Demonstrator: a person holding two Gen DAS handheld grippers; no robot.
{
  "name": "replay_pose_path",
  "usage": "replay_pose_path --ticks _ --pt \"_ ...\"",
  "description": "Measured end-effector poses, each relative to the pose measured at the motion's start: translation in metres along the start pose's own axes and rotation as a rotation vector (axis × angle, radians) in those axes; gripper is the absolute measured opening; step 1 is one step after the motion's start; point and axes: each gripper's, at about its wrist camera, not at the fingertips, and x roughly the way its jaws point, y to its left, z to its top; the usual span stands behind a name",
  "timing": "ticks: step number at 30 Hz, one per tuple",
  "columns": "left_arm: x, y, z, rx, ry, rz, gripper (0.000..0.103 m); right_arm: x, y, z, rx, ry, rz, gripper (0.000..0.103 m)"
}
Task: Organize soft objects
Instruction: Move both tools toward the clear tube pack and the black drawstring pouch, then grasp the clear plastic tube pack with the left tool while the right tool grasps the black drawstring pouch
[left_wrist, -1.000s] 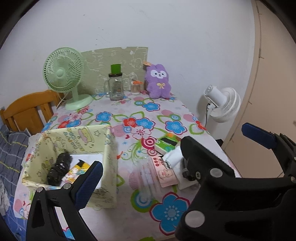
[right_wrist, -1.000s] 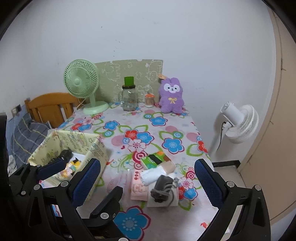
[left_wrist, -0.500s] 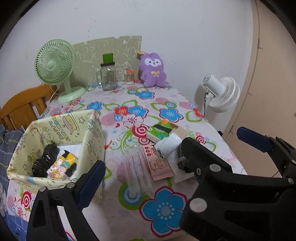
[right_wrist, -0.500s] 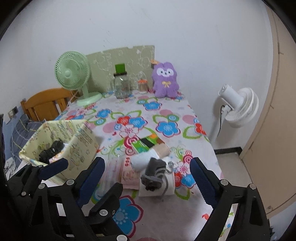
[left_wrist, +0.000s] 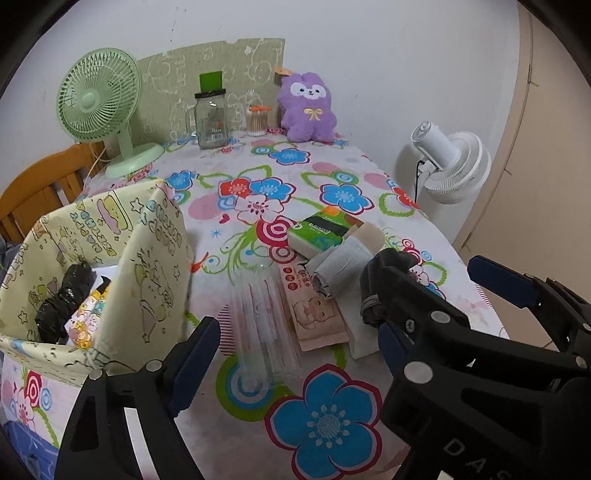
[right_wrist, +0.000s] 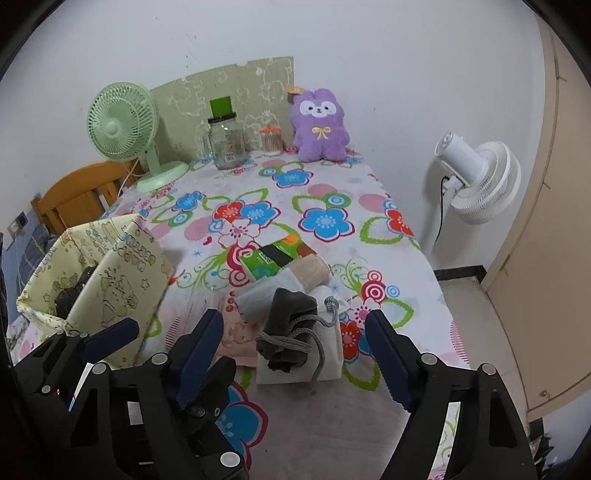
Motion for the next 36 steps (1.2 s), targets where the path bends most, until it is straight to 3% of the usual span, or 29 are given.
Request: replay_pose_path --ticks 3,7,13,18,23,36 --pt "0.007 0.001 -0.001 -0.002 0.016 0.008 0.088 0.009 -0.001 -0.001 0.004 0.019 0.003 0.079" --pt "0.015 0.002 -0.001 -0.008 0.027 0.062 0.077 0.019 -0.001 -0.002 0.009 0.042 0.007 0.075" --pt "0.024 0.005 0.0 -0.02 0.049 0.068 0.07 0.033 -0.001 -0.002 0.019 0.072 0.025 0.066" --pt "0.031 0.007 0.0 -0.03 0.065 0.082 0.065 0.042 0.001 -0.001 0.006 0.091 0.023 0.047" --pt "0.039 0.012 0.0 -0.05 0.091 0.089 0.052 0.046 0.005 -0.001 -0.007 0.094 0.026 0.041" --pt "0.05 0.019 0.0 -0.084 0.108 0.091 0.038 0.051 0.008 -0.001 0.016 0.095 0.026 0.037"
